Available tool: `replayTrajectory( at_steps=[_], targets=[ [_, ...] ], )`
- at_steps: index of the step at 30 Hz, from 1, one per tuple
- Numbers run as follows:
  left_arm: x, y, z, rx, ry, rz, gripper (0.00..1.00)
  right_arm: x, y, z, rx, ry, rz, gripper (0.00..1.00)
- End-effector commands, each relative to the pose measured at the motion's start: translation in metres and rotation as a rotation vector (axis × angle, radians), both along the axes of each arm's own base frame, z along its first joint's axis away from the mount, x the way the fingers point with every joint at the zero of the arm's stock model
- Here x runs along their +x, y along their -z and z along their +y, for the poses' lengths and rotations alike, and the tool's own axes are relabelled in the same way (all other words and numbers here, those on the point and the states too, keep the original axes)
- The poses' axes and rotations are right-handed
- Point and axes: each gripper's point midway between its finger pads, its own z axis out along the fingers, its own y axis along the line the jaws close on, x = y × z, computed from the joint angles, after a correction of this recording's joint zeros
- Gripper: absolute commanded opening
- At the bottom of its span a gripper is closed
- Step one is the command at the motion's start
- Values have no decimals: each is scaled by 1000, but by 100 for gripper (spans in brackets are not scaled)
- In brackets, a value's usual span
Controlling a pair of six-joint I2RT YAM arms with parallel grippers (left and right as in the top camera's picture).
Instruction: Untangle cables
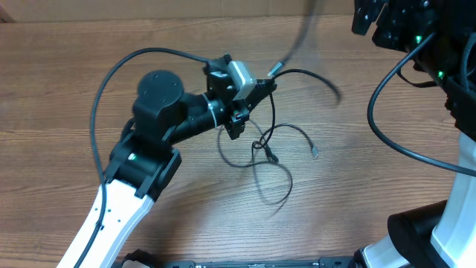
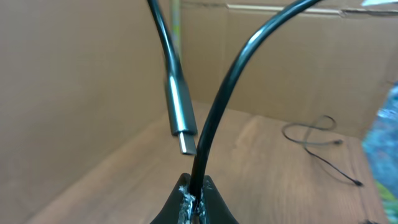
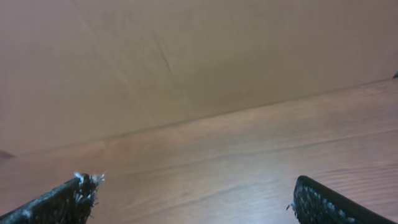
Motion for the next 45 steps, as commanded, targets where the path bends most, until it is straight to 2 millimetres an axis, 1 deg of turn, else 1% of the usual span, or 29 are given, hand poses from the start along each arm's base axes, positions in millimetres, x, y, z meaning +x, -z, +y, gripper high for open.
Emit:
replayTrajectory(
  at_steps=[1, 4, 7, 9, 10, 14, 16, 18, 22, 24, 27, 29, 31, 34, 38, 43, 45],
  targets=[
    [2, -21, 15, 2, -95, -89, 4, -10, -6, -3, -52, -32, -16, 100],
    [6, -19, 24, 39, -158, -110, 4, -12, -2, -4, -59, -28, -1, 100],
    [22, -1, 41, 96, -295, -47, 4, -13, 0, -5, -62, -29, 11, 100],
    [27, 13, 48, 124, -348, 15, 4, -13, 1, -5, -63, -29, 14, 100],
    [29, 20, 51, 135, -369, 47, 4, -14, 1, -5, -63, -29, 15, 100],
    [34, 35, 61, 182, -428, 93, 4, -14, 1, -4, -61, -30, 15, 100],
    [36, 40, 65, 198, -456, 105, 4, -14, 2, -2, -54, -45, 20, 100],
    [35, 39, 65, 198, -452, 104, 4, -16, 4, 5, -37, -78, 30, 100],
    [27, 30, 52, 201, -355, 27, 4, -20, 10, 21, -36, -191, 56, 100],
    [24, 23, 47, 210, -310, -37, 4, -24, 15, 38, -42, -313, 74, 100],
    [26, 11, 45, 195, -307, -106, 4, -33, 26, 64, -63, -517, 104, 100],
    [27, 0, 44, 181, -310, -156, 4, -35, 31, 75, -62, -600, 111, 100],
    [26, -11, 44, 167, -313, -211, 4, -39, 37, 89, -88, -726, 105, 100],
    [22, -28, 46, 169, -318, -316, 4, -47, 43, 107, -78, -883, 98, 100],
    [20, -47, 56, 145, -371, -379, 4, -56, 52, 123, -76, -1053, 77, 100],
    [12, -63, 62, 117, -394, -416, 4, -61, 63, 136, -87, -1209, 44, 100],
    [10, -67, 65, 110, -407, -427, 4, -64, 65, 140, -79, -1253, 29, 100]
  ],
)
